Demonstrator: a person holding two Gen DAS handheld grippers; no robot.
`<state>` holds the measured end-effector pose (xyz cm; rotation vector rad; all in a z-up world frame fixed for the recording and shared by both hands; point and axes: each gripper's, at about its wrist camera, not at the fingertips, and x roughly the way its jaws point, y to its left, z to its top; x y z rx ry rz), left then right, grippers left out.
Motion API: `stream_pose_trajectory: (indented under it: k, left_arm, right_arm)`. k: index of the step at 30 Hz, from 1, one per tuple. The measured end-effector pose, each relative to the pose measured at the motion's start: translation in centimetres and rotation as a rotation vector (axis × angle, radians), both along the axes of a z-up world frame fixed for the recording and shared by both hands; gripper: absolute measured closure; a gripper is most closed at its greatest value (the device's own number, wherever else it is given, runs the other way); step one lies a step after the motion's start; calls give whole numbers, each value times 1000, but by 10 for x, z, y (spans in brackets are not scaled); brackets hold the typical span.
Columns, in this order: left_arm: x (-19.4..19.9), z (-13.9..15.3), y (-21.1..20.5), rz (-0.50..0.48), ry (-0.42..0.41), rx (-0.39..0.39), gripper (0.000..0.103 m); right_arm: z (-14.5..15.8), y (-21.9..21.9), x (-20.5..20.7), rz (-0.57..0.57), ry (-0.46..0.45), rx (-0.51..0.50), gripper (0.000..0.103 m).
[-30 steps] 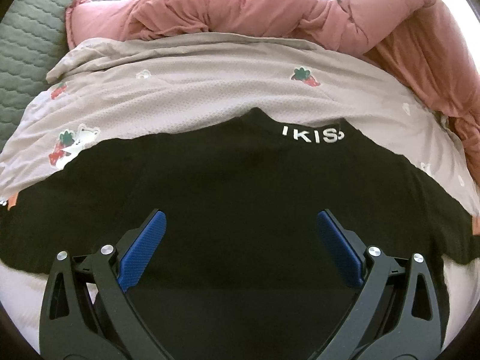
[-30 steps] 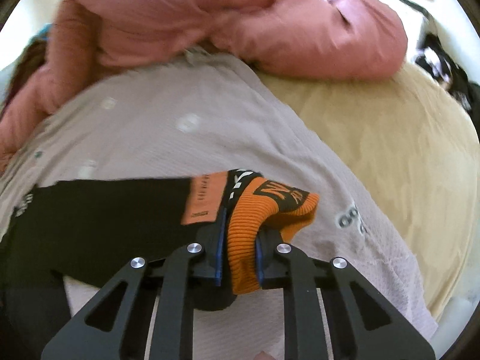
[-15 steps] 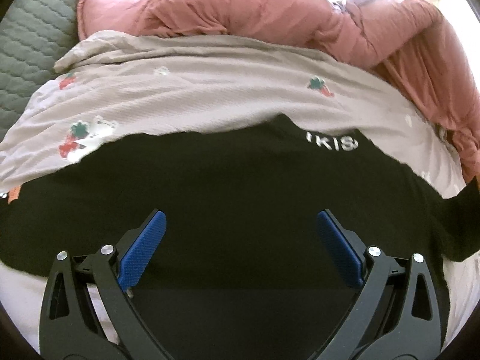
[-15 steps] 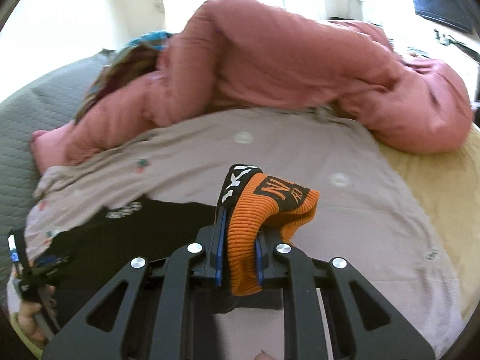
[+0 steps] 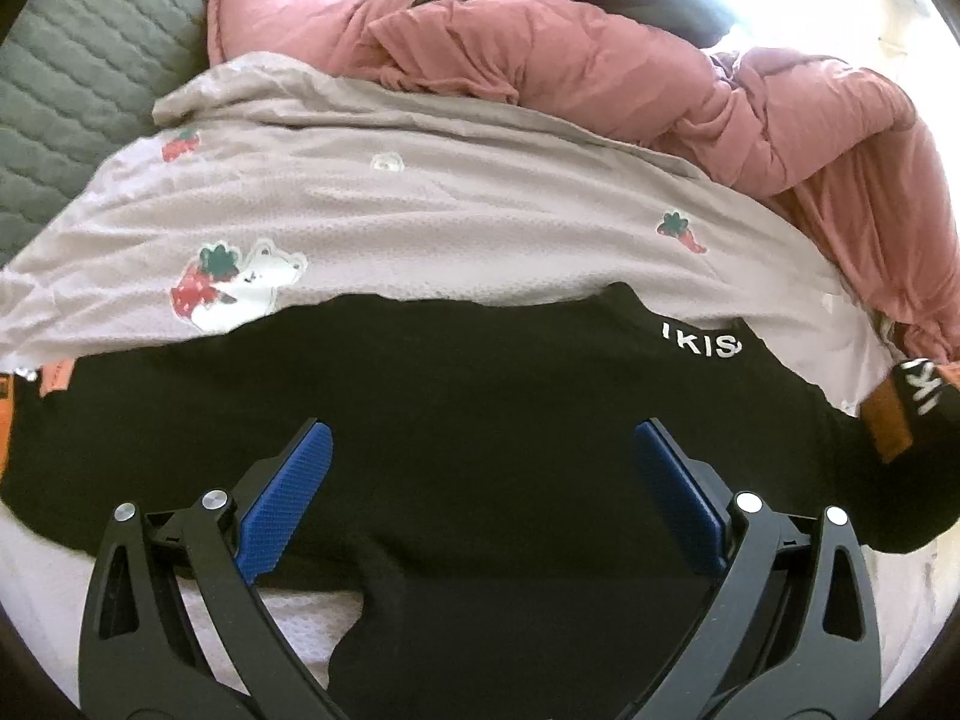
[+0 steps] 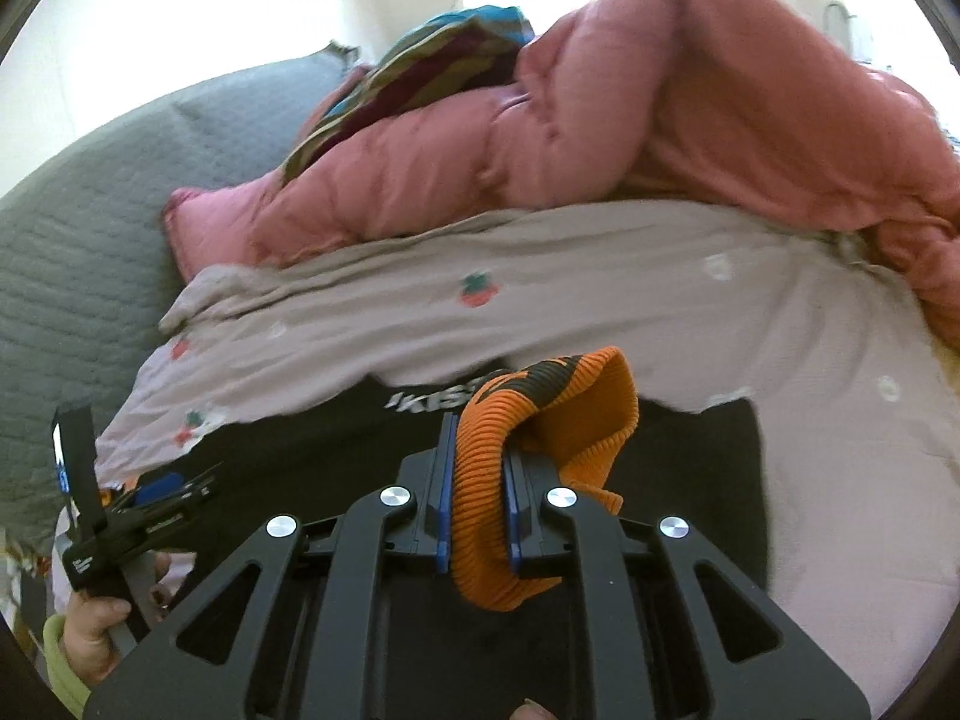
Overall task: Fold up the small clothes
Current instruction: 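Carry the cuff across the shirt body with the right tool, then open, then grasp the folded orange cuff with the left tool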
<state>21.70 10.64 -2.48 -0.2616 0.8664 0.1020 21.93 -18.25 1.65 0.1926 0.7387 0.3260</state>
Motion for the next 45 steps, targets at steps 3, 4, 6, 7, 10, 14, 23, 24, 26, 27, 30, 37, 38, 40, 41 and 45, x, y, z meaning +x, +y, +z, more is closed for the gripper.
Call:
stream_pose_trajectory:
  k: [3, 4, 6, 7, 10, 14, 23, 24, 26, 27, 30, 37, 38, 40, 41, 45]
  left_arm:
    - [1, -4, 3, -22, 13, -47, 9]
    - [2, -5, 3, -28, 15, -50, 9]
    - [3, -6, 2, -38, 19, -53, 9]
    - [3, -7, 2, -45, 19, -61, 9]
    - [4, -9, 2, -72, 21, -102, 9]
    - [6, -15, 5, -86, 32, -160, 9]
    - [7, -26, 13, -110, 48, -325, 9]
    - [8, -28, 13, -118, 56, -361, 9]
    - [9, -32, 12, -126, 68, -406, 9]
    - [10, -35, 11, -130, 77, -410, 9]
    - [12, -42, 6, -134, 109, -370, 10]
    - [13, -51, 0, -129, 148, -280, 73]
    - [13, -52, -2, -134, 146, -268, 78]
    - [13, -51, -4, -156, 127, -270, 93]
    - [11, -46, -4, -167, 99, -291, 94]
    - [4, -20, 0, -189, -15, -279, 94]
  right_arm:
    - [-2, 23, 4, 47, 2, 12, 91]
    - [-3, 29, 5, 60, 3, 14, 91]
    - [-3, 42, 7, 85, 0, 13, 89]
    - [-3, 47, 7, 94, -1, 20, 88]
    - [-3, 55, 9, 110, -9, 35, 87]
    - [-3, 53, 6, 119, -27, 36, 80]
    - [-12, 39, -1, 94, -29, 10, 62]
    - [-15, 38, -2, 87, -29, -9, 61]
    - [-19, 35, -4, 78, -21, -18, 58]
    - [-22, 32, -5, 73, -14, -16, 57]
    - [-28, 25, -6, 46, -5, -23, 56]
    - [-34, 7, -9, -1, 10, -15, 56]
    - [-35, 4, -10, -10, 10, -15, 56]
    - [-35, -1, -10, -22, 8, -16, 56]
    - [-35, -3, -10, -31, 7, -20, 56]
    - [-37, -13, -11, -64, 1, -42, 56]
